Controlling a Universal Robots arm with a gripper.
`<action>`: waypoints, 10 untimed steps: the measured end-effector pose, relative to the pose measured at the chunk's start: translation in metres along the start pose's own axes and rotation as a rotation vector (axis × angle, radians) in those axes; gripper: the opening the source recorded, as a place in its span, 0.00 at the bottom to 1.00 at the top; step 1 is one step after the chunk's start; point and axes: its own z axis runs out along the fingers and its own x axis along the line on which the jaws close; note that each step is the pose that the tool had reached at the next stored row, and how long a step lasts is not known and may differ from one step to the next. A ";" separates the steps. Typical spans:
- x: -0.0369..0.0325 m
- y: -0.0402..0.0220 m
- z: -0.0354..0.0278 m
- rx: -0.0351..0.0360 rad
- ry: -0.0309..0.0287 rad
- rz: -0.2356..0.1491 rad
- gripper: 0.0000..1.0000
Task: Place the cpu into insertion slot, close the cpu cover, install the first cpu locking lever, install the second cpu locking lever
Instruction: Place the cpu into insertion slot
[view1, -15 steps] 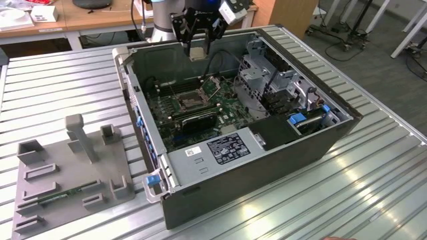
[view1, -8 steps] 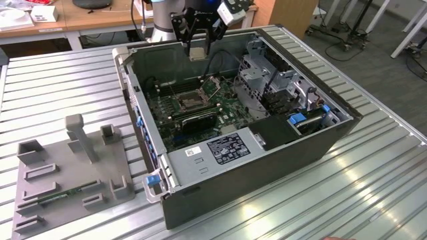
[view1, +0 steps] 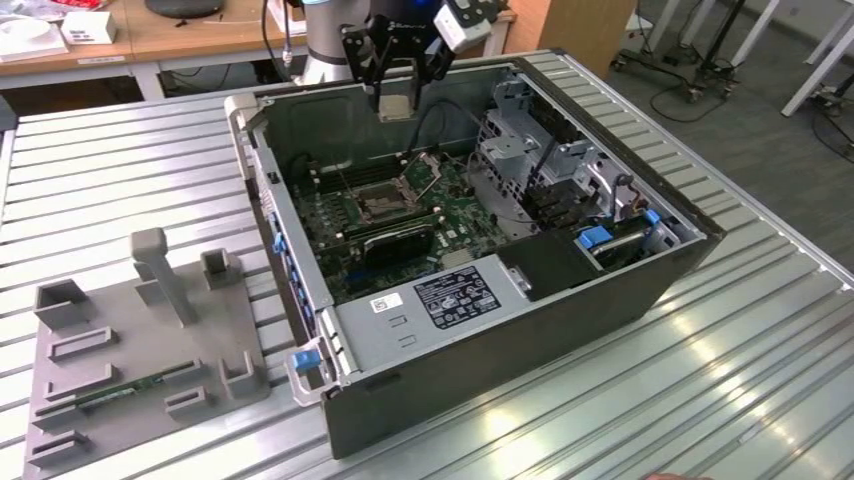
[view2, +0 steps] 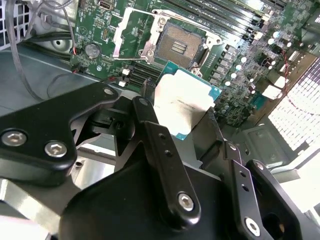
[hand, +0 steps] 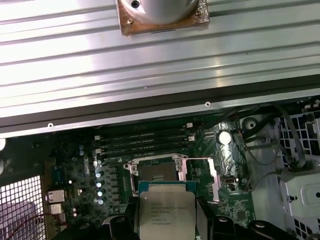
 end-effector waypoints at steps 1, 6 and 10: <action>0.0000 0.0000 0.0001 -0.0003 -0.0011 0.012 0.54; -0.0001 0.0000 0.0005 -0.0013 -0.0051 0.057 0.54; 0.0000 0.0000 0.0005 -0.0013 -0.0051 0.057 0.54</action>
